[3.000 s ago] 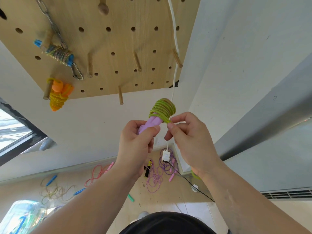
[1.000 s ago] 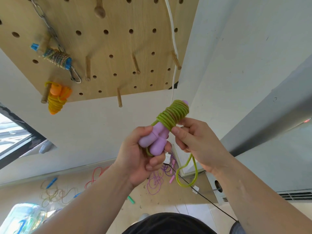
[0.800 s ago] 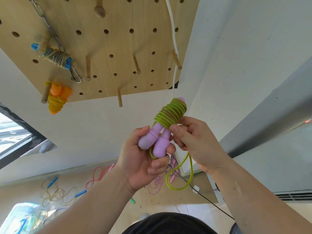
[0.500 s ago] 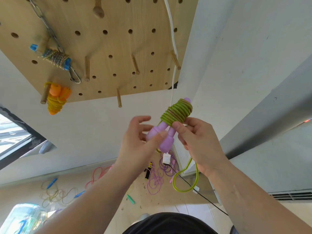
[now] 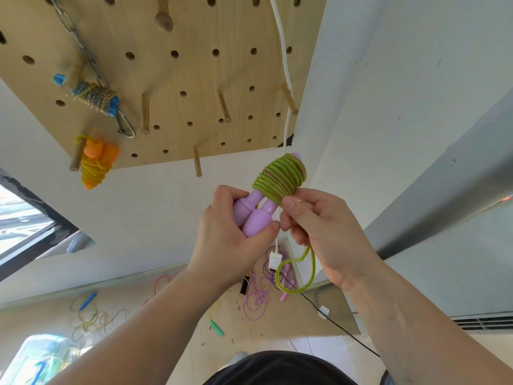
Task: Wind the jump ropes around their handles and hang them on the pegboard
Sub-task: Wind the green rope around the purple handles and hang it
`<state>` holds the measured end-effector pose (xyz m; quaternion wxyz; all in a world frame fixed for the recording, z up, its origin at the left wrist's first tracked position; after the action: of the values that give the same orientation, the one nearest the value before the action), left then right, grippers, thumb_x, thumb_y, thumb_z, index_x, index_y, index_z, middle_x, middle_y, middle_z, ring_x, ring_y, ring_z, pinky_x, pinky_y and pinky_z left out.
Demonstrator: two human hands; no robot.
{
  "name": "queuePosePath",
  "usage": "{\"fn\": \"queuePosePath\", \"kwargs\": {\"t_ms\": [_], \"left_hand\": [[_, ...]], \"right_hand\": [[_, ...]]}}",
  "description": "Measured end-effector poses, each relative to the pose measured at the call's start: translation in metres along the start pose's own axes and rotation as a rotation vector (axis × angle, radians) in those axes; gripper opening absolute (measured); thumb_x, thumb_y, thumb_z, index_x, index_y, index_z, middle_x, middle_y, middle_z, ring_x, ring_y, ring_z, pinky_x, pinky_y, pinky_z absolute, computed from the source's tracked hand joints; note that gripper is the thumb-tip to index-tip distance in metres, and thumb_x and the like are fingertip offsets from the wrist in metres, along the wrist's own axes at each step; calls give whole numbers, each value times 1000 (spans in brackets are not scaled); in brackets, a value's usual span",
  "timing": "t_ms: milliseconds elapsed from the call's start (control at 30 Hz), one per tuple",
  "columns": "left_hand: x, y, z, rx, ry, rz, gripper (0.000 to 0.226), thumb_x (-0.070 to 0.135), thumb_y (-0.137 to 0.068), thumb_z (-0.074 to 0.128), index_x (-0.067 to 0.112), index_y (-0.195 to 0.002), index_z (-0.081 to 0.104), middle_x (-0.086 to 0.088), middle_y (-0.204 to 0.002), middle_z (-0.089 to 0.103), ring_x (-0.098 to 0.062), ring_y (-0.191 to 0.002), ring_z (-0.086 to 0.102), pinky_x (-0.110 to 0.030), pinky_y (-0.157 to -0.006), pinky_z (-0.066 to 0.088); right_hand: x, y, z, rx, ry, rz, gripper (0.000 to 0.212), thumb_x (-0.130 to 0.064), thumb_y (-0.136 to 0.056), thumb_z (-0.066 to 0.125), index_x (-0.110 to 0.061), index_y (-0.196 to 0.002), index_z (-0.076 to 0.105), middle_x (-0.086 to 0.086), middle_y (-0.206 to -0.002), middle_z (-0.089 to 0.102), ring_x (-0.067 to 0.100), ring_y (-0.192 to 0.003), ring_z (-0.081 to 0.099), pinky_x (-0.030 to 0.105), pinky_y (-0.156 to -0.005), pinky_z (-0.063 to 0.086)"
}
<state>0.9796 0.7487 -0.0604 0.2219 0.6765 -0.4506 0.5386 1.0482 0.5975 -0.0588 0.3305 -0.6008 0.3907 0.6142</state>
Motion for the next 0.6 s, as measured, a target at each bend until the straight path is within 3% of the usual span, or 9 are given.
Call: {"fn": "queuePosePath", "kwargs": {"t_ms": [100,200,300,467,600], "left_hand": [[-15,-1,0,-16,151,-188,40,39,-65,77,24,-97,58,11,-86,66,-2,-66,60,-27,-59,49],[-26,2,7,-64,347,-327,46,38,-63,77,17,-99,58,-1,-81,65,-11,-58,51,-27,-53,41],[-32,8,19,-73,589,-454,45,29,-70,74,2,-101,55,-8,-72,59,-16,-53,40,-27,-45,30],[-36,18,36,-132,910,-644,51,31,-63,76,2,-103,63,-11,-72,54,-14,-50,37,-24,-42,25],[-25,25,46,-234,1056,-719,45,36,-71,65,5,-104,62,-10,-69,47,-12,-46,30,-19,-36,23]], "right_hand": [[3,1,-1,-24,34,27,18,-22,-100,60,-20,-114,72,5,-65,66,15,-52,42,23,-49,35],[3,2,-7,53,45,7,10,-21,-98,64,-13,-96,70,7,-63,67,16,-47,41,25,-47,34],[-1,5,-5,90,87,-70,16,-18,-97,67,-12,-83,63,8,-65,70,20,-48,39,29,-48,31],[-11,12,8,76,169,-230,12,-6,-93,69,-16,-87,67,-1,-72,73,8,-64,65,16,-61,46],[-7,10,2,80,32,-157,12,-6,-94,68,-11,-84,64,6,-71,72,16,-52,46,24,-51,40]]}}
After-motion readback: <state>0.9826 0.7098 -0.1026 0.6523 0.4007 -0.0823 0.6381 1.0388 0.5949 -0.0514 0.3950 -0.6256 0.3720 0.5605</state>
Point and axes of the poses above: each hand's wrist, its own y-axis away from the middle knuckle, its own z-axis out of the palm, x = y × z, the point moved 9 cm from there along -y, towards the middle knuckle
